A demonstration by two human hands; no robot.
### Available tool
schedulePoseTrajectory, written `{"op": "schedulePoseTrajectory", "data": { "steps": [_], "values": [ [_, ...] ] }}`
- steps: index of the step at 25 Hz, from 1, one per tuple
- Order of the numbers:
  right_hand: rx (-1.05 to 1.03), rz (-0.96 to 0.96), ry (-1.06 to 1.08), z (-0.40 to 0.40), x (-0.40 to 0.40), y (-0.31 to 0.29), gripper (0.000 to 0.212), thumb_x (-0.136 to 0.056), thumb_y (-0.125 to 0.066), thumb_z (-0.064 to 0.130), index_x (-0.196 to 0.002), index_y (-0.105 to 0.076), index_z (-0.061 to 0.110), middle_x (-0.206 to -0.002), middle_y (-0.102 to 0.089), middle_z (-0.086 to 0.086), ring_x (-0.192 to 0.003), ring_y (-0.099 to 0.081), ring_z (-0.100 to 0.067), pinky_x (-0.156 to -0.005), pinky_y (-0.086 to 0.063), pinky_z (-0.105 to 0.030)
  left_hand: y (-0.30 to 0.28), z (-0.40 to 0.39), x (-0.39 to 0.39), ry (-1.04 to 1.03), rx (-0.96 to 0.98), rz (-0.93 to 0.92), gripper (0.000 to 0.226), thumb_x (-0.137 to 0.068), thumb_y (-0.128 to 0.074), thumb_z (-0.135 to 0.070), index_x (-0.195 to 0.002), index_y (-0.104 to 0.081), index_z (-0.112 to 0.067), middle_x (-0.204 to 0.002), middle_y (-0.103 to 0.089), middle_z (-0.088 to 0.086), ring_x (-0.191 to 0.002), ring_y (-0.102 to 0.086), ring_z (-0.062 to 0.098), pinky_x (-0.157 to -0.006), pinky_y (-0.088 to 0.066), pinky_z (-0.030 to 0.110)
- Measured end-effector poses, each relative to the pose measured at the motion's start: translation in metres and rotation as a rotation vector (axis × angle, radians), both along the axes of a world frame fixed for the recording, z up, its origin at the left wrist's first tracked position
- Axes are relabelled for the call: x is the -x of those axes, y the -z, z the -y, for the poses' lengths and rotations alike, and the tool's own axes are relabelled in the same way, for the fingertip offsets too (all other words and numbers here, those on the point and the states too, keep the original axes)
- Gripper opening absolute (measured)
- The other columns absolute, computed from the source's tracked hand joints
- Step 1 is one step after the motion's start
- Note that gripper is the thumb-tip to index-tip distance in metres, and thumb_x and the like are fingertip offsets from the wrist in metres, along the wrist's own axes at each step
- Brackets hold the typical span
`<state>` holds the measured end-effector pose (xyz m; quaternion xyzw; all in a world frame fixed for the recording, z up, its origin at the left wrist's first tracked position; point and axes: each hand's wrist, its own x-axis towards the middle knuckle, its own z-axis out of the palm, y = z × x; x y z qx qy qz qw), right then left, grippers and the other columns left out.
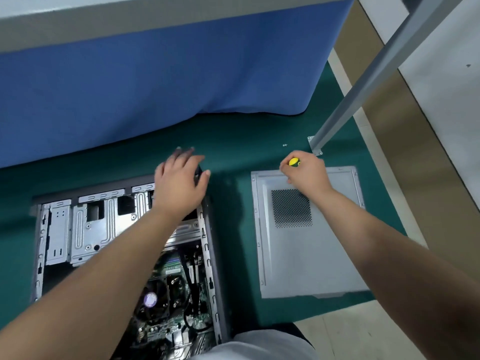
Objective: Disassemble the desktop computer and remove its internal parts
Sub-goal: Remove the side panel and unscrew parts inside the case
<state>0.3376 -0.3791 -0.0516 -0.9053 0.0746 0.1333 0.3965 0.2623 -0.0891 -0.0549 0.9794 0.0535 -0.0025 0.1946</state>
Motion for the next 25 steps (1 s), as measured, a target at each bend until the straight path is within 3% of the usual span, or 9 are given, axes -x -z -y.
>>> {"op": "schedulePoseTrajectory", "data": {
  "steps": [3,6,9,11,13,16,20,22,25],
  "values": [
    [0.098,-0.100,0.103,0.006,-0.043,0.027,0.013,-0.083,-0.059,0.019,-0.087,-0.070,0.024,-0.077,-0.072,-0.003,-0.079,-0.073,-0.029,-0.077,-0.062,-0.046,0.023,-0.011,0.003,-0.045,-0.168,-0.081,0.051,-0.100,-0.032,-0.061,-0.134,-0.056,-0.031,-0.152,-0.052,-0.004,-0.147,-0.037,0.025,-0.117,-0.026,0.049],
    [0.165,-0.179,0.188,0.002,-0.079,0.054,0.013,-0.085,-0.054,0.017,-0.085,-0.066,0.023,-0.077,-0.071,-0.006,-0.077,-0.073,-0.031,-0.072,-0.063,-0.042,0.035,-0.011,0.005,-0.067,-0.213,0.032,0.042,-0.099,-0.035,-0.059,-0.125,-0.058,-0.033,-0.145,-0.057,-0.005,-0.137,-0.047,0.026,-0.109,-0.031,0.048],
    [0.280,-0.168,0.162,0.002,-0.106,0.075,0.013,-0.091,-0.055,0.018,-0.079,-0.058,0.022,-0.075,-0.060,0.001,-0.080,-0.060,-0.027,-0.069,-0.047,-0.030,0.041,-0.013,0.005,-0.083,-0.245,0.083,0.039,-0.100,-0.036,-0.058,-0.123,-0.058,-0.036,-0.145,-0.055,-0.008,-0.133,-0.049,0.023,-0.104,-0.031,0.046],
    [0.277,-0.160,0.136,0.004,-0.114,0.081,0.011,-0.093,-0.058,0.019,-0.093,-0.066,0.027,-0.086,-0.060,0.004,-0.085,-0.053,-0.021,-0.074,-0.041,-0.028,0.043,-0.013,0.006,-0.073,-0.254,0.103,0.038,-0.100,-0.037,-0.056,-0.124,-0.058,-0.036,-0.146,-0.053,-0.009,-0.132,-0.048,0.023,-0.102,-0.031,0.045],
    [0.260,-0.166,0.205,0.006,-0.120,0.090,0.022,-0.093,-0.057,0.009,-0.108,-0.070,0.019,-0.103,-0.064,-0.003,-0.092,-0.059,-0.024,-0.072,-0.042,-0.030,0.045,-0.013,0.007,-0.061,-0.256,0.117,0.038,-0.100,-0.037,-0.056,-0.124,-0.058,-0.035,-0.148,-0.052,-0.008,-0.133,-0.048,0.023,-0.102,-0.031,0.045],
    [0.329,-0.169,0.152,0.006,-0.118,0.100,0.026,-0.092,-0.049,-0.006,-0.104,-0.065,0.011,-0.118,-0.064,-0.011,-0.100,-0.062,-0.029,-0.068,-0.041,-0.031,0.048,-0.014,0.006,-0.062,-0.256,0.129,0.040,-0.101,-0.036,-0.056,-0.125,-0.059,-0.034,-0.149,-0.052,-0.008,-0.134,-0.048,0.023,-0.101,-0.031,0.046],
    [0.341,-0.137,0.184,0.007,-0.116,0.102,0.019,-0.094,-0.058,0.021,-0.107,-0.072,0.021,-0.103,-0.070,-0.001,-0.096,-0.066,-0.028,-0.075,-0.046,-0.027,0.050,-0.015,0.007,-0.050,-0.264,0.158,0.039,-0.101,-0.037,-0.056,-0.124,-0.059,-0.034,-0.151,-0.050,-0.009,-0.134,-0.048,0.023,-0.100,-0.031,0.046],
    [0.274,-0.110,0.245,0.004,-0.109,0.090,0.017,-0.091,-0.062,0.035,-0.100,-0.071,0.024,-0.091,-0.069,0.003,-0.090,-0.067,-0.029,-0.073,-0.048,-0.029,0.050,-0.017,0.005,-0.040,-0.269,0.133,0.038,-0.101,-0.036,-0.056,-0.123,-0.058,-0.034,-0.151,-0.050,-0.009,-0.134,-0.047,0.023,-0.100,-0.030,0.045],
    [0.075,-0.013,0.296,-0.005,-0.087,0.058,0.030,-0.087,-0.068,0.050,-0.090,-0.064,0.020,-0.079,-0.069,0.000,-0.076,-0.068,-0.026,-0.069,-0.054,-0.034,0.045,-0.014,0.004,-0.043,-0.269,0.052,0.040,-0.099,-0.035,-0.058,-0.122,-0.059,-0.034,-0.152,-0.050,-0.006,-0.135,-0.046,0.024,-0.100,-0.030,0.046]
  ]
}}
